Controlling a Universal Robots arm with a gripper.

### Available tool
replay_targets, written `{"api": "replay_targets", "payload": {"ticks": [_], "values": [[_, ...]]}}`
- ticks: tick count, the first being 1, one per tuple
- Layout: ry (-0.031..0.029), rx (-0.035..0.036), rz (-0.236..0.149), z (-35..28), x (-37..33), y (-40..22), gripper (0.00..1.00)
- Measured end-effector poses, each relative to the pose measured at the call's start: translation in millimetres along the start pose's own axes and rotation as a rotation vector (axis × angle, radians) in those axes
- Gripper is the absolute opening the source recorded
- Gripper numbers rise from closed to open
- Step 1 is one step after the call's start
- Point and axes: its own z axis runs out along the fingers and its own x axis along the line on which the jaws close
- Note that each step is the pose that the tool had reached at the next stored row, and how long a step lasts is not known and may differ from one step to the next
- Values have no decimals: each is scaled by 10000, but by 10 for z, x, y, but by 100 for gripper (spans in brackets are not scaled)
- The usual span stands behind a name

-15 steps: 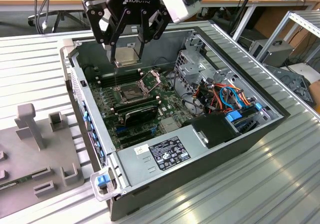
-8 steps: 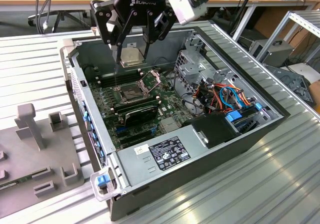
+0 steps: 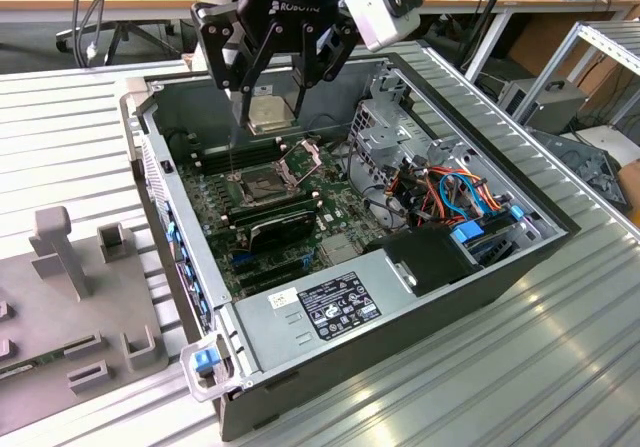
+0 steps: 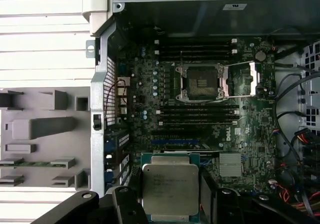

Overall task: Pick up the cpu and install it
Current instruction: 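Pick up the cpu and move it towards the insertion slot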

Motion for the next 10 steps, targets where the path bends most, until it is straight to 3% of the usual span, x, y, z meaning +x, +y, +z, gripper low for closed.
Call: {"api": "replay_targets", "payload": {"ticks": [10], "values": [[0,0,-1,22,-103,0,55]]}}
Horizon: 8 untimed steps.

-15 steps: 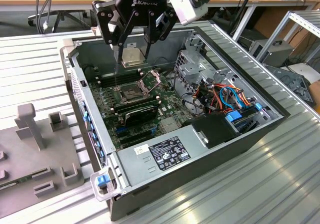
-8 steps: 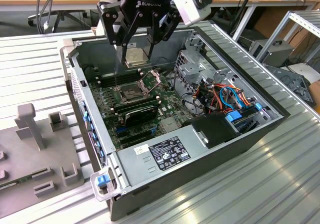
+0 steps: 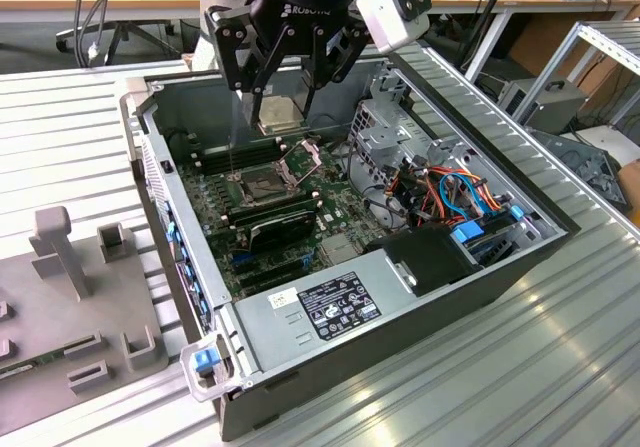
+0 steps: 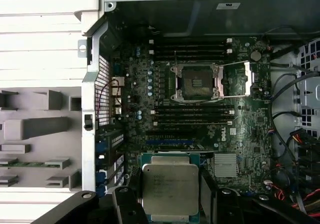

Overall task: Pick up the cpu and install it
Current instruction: 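Pick up the cpu and move it towards the insertion slot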

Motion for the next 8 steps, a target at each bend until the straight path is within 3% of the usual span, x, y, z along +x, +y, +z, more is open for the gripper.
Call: {"api": "replay_targets", "payload": {"ticks": [8], "values": [[1,0,1,20,-95,0,55]]}}
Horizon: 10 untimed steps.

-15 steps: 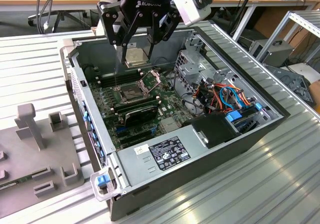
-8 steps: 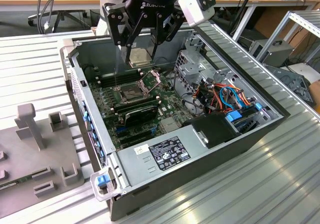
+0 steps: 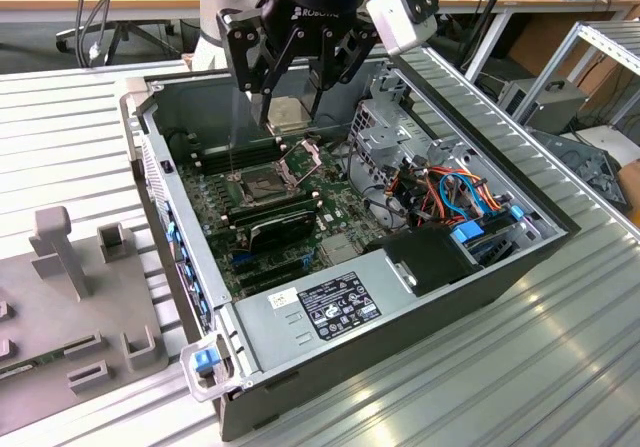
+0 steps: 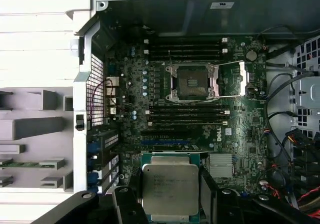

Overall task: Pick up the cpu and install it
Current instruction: 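Pick up the cpu and move it towards the insertion slot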

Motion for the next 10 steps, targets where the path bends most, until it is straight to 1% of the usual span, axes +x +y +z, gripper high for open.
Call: {"api": "replay_targets", "payload": {"ticks": [2,10], "values": [[-1,0,0,9,-30,0,55],[0,0,-1,30,-87,-1,55]]}}
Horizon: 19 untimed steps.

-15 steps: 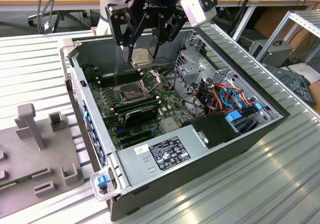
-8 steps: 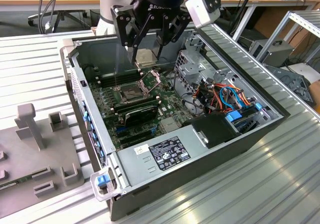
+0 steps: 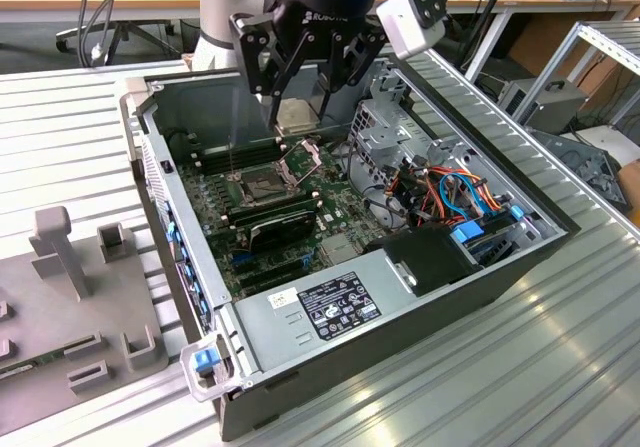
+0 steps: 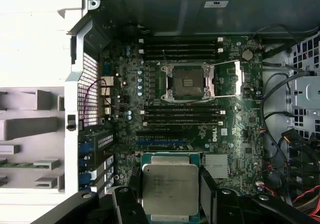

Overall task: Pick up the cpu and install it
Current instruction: 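Pick up the cpu and move it towards the insertion slot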

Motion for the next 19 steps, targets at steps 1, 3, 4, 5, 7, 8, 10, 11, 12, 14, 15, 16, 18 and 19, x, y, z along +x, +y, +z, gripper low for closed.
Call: {"api": "replay_targets", "payload": {"ticks": [1,3,4,5,7,8,10,11,12,14,15,16,18,19], "values": [[0,0,0,2,-7,0,55],[0,0,1,7,-21,0,55],[0,1,1,9,-27,0,55],[0,0,0,11,-34,0,55],[0,0,0,16,-48,0,55],[0,0,0,18,-55,0,55],[0,0,1,24,-72,0,55],[0,-1,0,27,-81,0,55],[0,0,1,29,-88,-1,55],[0,-1,0,34,-102,-1,55],[0,0,0,36,-110,-1,55],[0,-1,0,39,-118,-1,55],[0,0,0,48,-133,-1,55],[0,0,0,51,-138,-1,55]]}}
